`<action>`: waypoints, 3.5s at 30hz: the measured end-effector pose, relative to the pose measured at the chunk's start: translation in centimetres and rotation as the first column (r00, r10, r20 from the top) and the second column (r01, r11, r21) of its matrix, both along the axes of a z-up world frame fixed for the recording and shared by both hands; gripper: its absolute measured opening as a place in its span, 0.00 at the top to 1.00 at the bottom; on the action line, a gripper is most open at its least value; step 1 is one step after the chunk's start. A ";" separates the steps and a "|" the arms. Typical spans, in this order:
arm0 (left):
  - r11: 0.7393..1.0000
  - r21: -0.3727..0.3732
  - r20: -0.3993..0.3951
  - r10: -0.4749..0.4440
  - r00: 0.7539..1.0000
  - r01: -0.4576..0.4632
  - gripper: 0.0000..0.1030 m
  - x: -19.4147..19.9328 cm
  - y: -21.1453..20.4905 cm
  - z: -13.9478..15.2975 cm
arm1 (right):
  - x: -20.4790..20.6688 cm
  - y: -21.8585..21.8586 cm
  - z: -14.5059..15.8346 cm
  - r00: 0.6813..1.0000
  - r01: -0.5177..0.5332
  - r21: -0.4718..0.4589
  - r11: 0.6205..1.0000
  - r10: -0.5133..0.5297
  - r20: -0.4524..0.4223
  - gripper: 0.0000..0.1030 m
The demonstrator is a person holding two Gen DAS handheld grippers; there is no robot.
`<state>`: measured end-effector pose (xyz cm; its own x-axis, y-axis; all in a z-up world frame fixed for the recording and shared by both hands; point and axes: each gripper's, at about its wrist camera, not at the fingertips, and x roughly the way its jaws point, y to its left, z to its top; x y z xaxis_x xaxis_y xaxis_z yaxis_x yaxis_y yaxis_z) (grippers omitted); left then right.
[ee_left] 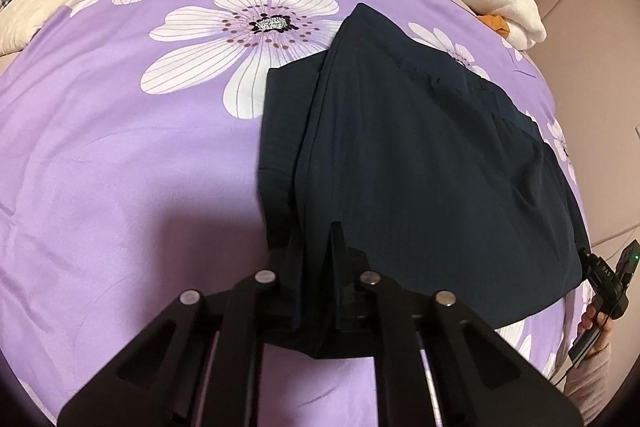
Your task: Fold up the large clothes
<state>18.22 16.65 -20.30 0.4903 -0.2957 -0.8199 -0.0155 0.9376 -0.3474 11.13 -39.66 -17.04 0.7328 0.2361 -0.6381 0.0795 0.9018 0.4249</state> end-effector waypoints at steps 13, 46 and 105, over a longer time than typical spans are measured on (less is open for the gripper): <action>0.998 0.061 0.001 0.019 1.000 -0.019 0.79 -0.9 0.4 0.0 | -0.1 -0.6 -0.5 0.997 0.029 0.039 0.999 -0.026 -0.069 0.77; 0.921 0.350 0.132 -0.230 0.964 0.171 0.40 -1.3 -13.5 -0.4 | 1.6 17.0 -0.3 0.960 -0.271 -0.364 0.891 0.276 -0.040 0.66; 0.840 -0.431 -0.105 0.315 0.943 -0.328 0.54 -2.4 2.8 -2.3 | -2.5 0.2 -3.2 0.982 0.187 0.501 0.845 -0.159 -0.098 0.40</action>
